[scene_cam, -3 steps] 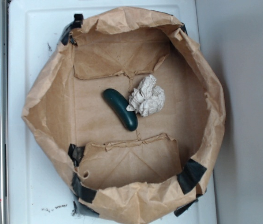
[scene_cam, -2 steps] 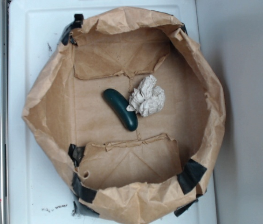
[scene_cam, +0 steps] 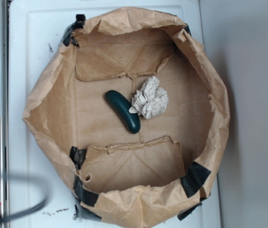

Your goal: Grab the plastic pickle.

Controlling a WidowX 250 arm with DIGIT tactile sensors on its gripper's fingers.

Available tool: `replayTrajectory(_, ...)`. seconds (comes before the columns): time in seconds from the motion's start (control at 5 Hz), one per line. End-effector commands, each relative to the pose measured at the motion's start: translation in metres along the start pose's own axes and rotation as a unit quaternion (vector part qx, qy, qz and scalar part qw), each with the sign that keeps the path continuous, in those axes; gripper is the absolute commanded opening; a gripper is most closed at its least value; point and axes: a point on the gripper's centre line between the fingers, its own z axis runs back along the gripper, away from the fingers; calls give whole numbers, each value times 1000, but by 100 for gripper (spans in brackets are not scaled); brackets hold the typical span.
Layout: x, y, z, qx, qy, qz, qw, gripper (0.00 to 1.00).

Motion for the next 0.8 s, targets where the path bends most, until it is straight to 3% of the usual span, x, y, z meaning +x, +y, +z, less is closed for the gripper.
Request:
replayTrajectory(0.0,51,10,13,-6,-20,-28,999,100)
replayTrajectory(0.2,51,10,13,-6,-20,-28,999,100)
replayTrajectory(0.4,73,42,-27,-48,-36,-28,998,100)
replayTrajectory(0.6,97,60,-64,-37,-57,-95,993,100)
